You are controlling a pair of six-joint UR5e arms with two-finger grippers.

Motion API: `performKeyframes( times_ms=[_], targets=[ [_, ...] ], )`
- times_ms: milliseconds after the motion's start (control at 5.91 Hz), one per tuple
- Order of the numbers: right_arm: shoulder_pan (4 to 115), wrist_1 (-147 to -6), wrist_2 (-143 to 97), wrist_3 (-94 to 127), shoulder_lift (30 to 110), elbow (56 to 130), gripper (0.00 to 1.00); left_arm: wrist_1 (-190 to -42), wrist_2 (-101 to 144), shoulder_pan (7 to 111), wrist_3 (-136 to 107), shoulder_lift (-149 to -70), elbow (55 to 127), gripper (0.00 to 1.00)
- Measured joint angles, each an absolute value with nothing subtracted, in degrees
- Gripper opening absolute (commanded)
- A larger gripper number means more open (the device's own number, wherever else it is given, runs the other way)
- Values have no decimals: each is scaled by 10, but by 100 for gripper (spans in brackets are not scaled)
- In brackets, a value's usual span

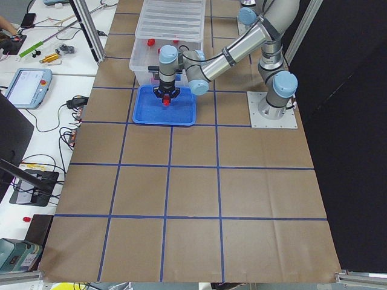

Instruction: Place red block in blue tray from box

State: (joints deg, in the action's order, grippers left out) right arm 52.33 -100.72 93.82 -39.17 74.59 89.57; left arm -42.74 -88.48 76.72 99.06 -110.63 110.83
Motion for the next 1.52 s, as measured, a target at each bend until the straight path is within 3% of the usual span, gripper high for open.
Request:
performKeyframes(
  times_ms=[338, 846, 1523],
  targets=[
    [537, -1035, 923, -368, 753, 937, 100, -415, -881, 766, 996, -1122, 1106, 98],
    [585, -1034, 907, -323, 761, 947, 100, -451, -888, 775, 973, -1100, 1086, 98],
    [674, -1030, 872, -214, 794, 998, 100, -757, -890, 809, 685, -975, 945, 98]
  ],
)
